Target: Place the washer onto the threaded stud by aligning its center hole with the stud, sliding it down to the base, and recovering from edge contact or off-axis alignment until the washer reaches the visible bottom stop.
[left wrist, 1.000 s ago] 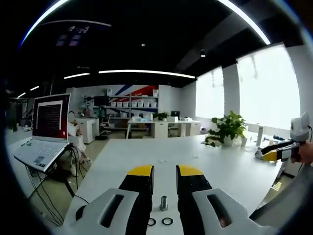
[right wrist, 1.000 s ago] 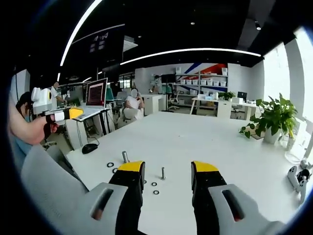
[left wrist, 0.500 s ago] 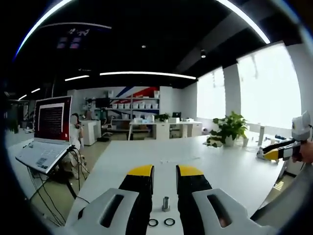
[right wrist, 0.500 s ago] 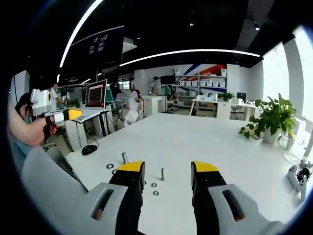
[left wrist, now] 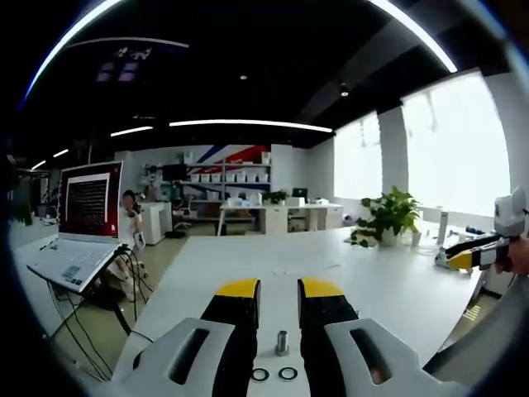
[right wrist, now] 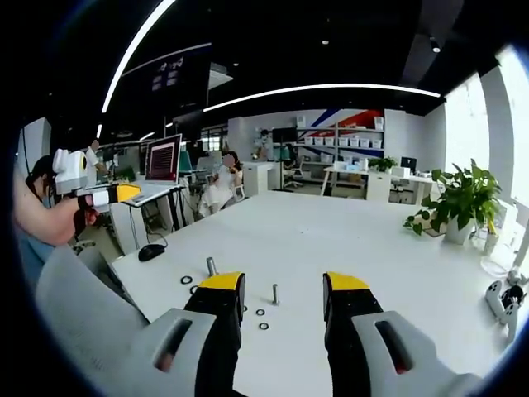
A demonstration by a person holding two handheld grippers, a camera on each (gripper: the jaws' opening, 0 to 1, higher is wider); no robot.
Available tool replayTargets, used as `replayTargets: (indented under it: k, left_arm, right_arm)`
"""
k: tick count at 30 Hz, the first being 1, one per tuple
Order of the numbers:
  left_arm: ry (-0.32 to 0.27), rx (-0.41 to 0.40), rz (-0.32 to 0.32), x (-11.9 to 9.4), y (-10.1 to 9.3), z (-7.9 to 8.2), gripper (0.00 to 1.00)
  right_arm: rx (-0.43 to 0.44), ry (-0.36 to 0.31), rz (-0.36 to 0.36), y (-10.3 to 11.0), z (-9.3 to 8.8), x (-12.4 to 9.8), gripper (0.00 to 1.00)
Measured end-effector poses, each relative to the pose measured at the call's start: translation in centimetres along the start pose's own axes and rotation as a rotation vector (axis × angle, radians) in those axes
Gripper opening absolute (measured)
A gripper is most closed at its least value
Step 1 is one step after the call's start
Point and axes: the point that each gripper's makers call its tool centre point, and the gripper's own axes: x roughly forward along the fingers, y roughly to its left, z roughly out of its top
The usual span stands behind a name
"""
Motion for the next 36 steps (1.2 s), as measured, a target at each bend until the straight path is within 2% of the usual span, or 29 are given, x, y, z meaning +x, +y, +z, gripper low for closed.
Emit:
replayTargets:
  k: [28, 36]
  left_arm:
    - [0.005, -0.019, 0.015, -0.04, 0.48, -0.09, 0.16]
    - [0.012, -0.001, 0.044, -0.16, 0.98, -0.29, 0.16]
  right_arm:
    - [0.018, 0.000, -0.010, -0.27, -0.05, -0.01, 0.40]
    - [0.026, -0.014, -0.017, -0.50, 0.20, -0.12, 0.40]
